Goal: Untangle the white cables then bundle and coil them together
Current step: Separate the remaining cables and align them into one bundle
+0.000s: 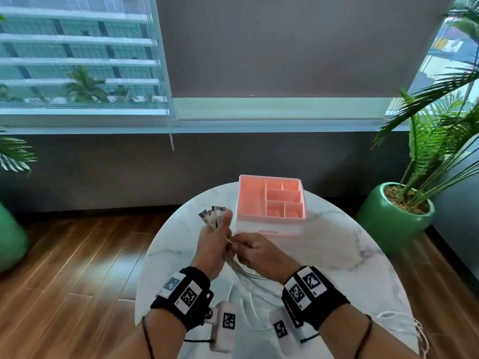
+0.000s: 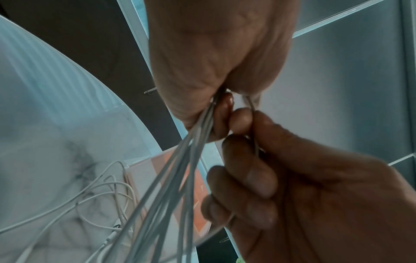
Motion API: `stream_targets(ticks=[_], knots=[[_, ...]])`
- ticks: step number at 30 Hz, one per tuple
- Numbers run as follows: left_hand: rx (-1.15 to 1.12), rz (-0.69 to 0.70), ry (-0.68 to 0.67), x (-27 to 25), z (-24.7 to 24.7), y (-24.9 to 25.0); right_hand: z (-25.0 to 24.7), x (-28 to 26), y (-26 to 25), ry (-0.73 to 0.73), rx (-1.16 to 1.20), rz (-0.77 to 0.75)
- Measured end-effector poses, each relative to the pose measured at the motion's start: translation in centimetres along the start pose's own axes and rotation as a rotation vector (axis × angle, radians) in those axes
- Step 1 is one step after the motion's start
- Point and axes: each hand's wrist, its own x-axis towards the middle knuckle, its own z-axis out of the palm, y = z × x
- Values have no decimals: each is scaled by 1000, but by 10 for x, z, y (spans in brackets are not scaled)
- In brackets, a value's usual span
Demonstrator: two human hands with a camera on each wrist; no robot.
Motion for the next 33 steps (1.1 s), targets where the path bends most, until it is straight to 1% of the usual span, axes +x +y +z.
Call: stream_targets(ticks=[2, 6, 9, 11, 13, 14, 17, 21, 24, 27, 30, 33], knots=[[30, -9, 19, 2, -4, -1, -1, -1, 6, -41, -81, 46], [-17, -37, 24, 0, -5, -5, -13, -3, 7, -71, -193, 164], [-58, -2, 43, -3, 0, -3, -18, -3, 6, -97, -301, 186], [-109, 27, 80, -2, 0, 1, -24, -4, 9, -95, -393, 172], [-180, 45, 122, 2, -5, 8, -40, -10, 17, -14, -478, 145], [-217, 52, 137, 4, -8, 13, -51, -14, 24, 42, -503, 155], [-300, 63, 135, 7, -14, 23, -83, -32, 59, 174, -503, 295], [-281, 59, 132, 8, -17, 31, -99, -54, 107, 249, -587, 513], [-252, 58, 128, 10, -19, 34, -106, -72, 125, 319, -573, 587], [-190, 52, 107, 7, -17, 31, -115, -68, 115, 408, -381, 533], [-133, 64, 85, 5, -13, 23, -125, -49, 76, 520, -236, 381], [-102, 70, 66, 6, -9, 17, -130, -33, 28, 508, -63, 213]])
